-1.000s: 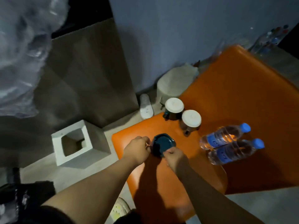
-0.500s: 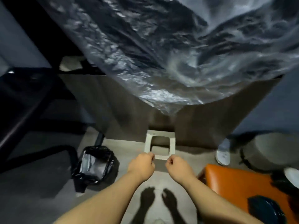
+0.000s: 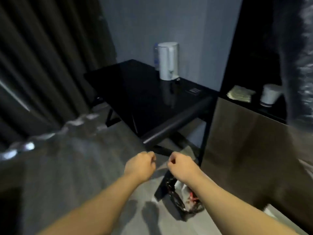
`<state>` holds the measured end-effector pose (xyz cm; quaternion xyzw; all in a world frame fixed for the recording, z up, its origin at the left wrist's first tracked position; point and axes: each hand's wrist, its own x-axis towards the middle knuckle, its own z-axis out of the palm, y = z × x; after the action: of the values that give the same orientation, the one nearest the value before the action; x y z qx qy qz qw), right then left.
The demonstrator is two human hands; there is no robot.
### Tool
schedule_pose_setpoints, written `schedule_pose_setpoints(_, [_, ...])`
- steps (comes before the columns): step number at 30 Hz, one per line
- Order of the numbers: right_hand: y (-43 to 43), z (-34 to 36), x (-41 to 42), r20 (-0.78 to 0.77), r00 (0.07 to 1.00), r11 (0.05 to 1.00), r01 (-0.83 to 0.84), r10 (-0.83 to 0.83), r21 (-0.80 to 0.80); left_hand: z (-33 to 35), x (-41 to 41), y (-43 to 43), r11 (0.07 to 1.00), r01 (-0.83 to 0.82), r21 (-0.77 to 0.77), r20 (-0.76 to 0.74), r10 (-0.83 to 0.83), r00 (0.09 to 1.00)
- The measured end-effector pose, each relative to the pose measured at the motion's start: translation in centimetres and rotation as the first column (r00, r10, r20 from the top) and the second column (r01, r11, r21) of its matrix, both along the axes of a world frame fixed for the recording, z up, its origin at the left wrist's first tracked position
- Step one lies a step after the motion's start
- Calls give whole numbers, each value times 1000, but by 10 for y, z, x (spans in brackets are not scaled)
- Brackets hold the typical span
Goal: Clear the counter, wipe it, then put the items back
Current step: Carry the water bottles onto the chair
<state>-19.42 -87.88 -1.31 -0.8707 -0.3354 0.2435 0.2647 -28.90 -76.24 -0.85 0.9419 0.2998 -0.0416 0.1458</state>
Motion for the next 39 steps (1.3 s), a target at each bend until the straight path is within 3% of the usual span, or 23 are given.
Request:
schedule_pose_setpoints(4, [105, 16, -6, 61, 993, 995, -103, 102, 16, 12, -19, 97, 995, -91, 39, 14, 90, 996])
schedule_pose_setpoints(10, [236, 42, -14, 48, 991, 989, -126, 122, 83, 34, -30, 211, 988, -150, 28, 13, 150, 989])
schedule_pose_setpoints(18, [367, 45, -19, 152, 962, 973, -219, 227, -70, 32, -48, 337, 980, -198, -27, 55, 200, 978])
schedule_pose_setpoints(29, [551, 47, -14, 129, 989, 992, -53, 68, -118, 45, -28, 557, 999, 13, 31, 82, -15, 997])
schedule_pose_setpoints(39, [660, 52, 99, 96, 988, 991, 127, -123, -36, 64, 105, 694, 968, 233, 97, 145, -245, 959])
